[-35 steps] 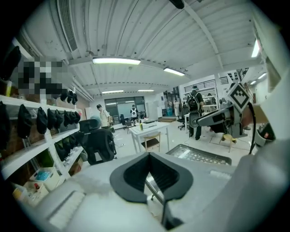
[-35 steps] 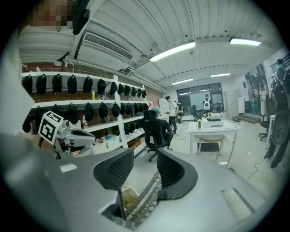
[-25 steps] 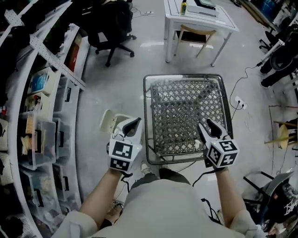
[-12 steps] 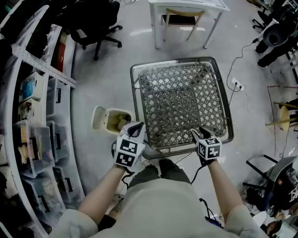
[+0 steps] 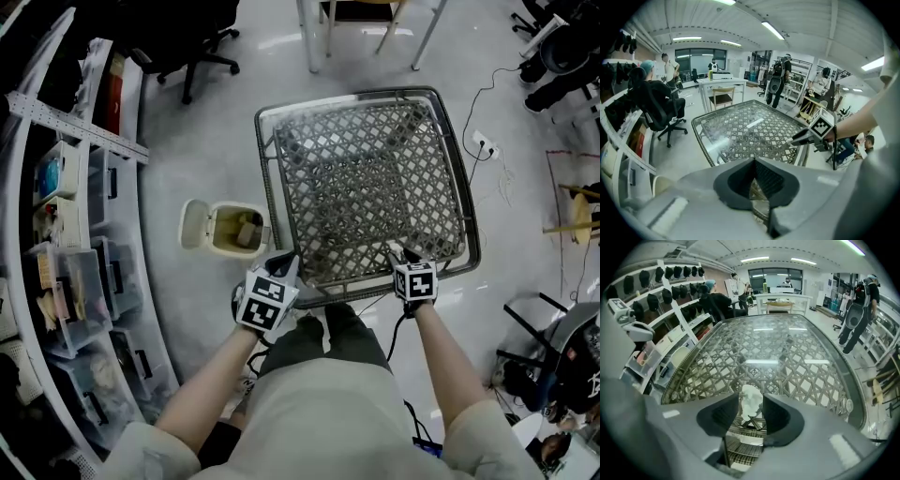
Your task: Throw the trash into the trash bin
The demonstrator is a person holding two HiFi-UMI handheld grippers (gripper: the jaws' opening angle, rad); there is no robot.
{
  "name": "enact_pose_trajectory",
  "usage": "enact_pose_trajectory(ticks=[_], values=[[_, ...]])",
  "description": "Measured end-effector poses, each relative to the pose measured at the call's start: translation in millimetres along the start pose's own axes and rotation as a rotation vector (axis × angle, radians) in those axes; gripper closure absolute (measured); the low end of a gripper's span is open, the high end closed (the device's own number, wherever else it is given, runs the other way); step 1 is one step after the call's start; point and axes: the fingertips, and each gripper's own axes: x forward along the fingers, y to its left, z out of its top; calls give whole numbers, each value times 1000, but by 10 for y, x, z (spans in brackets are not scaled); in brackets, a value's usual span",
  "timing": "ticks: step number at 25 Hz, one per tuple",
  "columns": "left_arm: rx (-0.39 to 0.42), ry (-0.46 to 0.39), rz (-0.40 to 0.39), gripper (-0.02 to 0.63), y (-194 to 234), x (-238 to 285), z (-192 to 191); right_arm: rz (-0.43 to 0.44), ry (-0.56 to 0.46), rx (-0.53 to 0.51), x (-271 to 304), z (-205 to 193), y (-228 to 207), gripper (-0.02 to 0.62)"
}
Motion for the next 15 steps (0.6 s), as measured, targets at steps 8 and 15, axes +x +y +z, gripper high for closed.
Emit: enact_pose_trajectory(ticks=[8, 15], values=[[-24, 24, 0, 603, 74, -16, -151, -30, 20, 5, 83, -65, -54, 512], [-78, -7, 55, 603, 349, -238, -236, 29, -43, -64, -99, 406, 333, 520]])
